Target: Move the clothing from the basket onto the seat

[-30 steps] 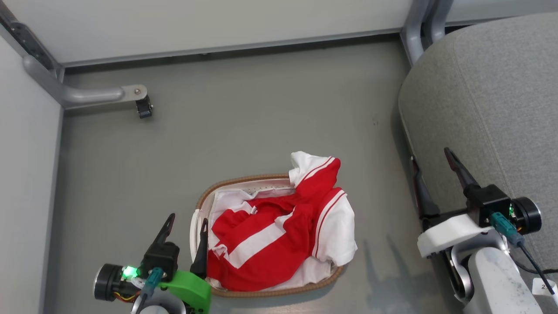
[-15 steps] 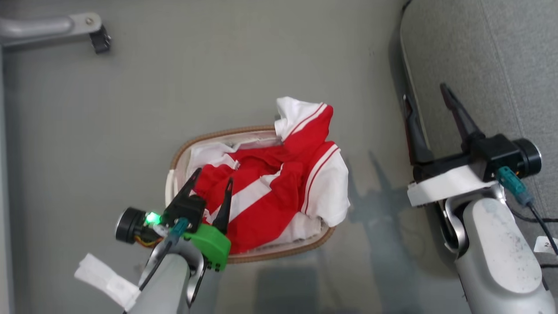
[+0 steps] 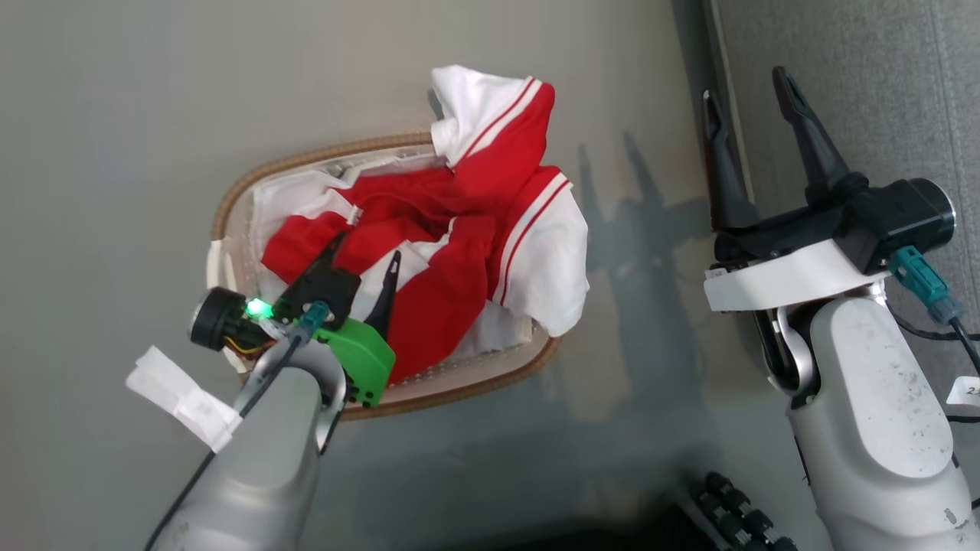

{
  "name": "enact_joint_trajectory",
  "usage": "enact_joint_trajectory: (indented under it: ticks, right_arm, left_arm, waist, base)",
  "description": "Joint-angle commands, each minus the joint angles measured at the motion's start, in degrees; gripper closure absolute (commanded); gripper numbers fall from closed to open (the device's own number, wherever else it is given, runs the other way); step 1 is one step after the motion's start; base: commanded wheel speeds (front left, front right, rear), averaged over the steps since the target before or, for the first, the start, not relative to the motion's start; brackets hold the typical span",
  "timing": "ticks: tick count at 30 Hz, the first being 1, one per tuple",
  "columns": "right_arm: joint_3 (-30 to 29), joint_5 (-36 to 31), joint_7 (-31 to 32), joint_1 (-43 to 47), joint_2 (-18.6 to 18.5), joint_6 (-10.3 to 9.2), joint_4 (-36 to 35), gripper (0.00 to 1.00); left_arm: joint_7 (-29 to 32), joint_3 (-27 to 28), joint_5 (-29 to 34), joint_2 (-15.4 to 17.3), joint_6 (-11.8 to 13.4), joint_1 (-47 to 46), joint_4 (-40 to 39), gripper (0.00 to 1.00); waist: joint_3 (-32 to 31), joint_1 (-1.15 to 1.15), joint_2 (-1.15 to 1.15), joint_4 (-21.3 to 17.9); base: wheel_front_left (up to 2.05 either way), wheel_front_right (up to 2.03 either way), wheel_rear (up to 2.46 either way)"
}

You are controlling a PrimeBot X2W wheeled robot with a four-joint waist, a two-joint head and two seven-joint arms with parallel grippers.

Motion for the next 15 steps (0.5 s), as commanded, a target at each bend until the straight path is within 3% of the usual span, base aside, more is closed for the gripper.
enact_joint_trajectory:
  ticks: [1, 11, 15]
  right_arm:
    - [0.1, 0.5, -0.3, -0.5, 0.0, -0.04, 0.2, 0.0]
    - [1.3, 2.1, -0.3, -1.7, 0.3, -0.04, 0.2, 0.0]
    - [2.2, 2.5, -0.3, -1.5, 0.4, -0.04, 0.3, 0.0]
  left_arm:
    - [0.0, -0.2, 0.7, 1.0, -0.2, -2.0, 1.1, 0.0]
    - [0.0, -1.3, 2.2, 2.9, 1.9, -10.1, 13.5, 0.0]
    - [0.0, -1.3, 2.3, 3.0, 4.0, -13.6, 19.2, 0.0]
  waist:
    - [5.1, -0.01, 0.0, -3.0]
    - [9.9, -0.01, 0.0, -4.6]
    - [10.9, -0.01, 0.0, -5.2]
  base:
    - [0.0, 0.0, 0.0]
    - [0.0, 0.0, 0.0]
    - [0.0, 0.0, 0.0]
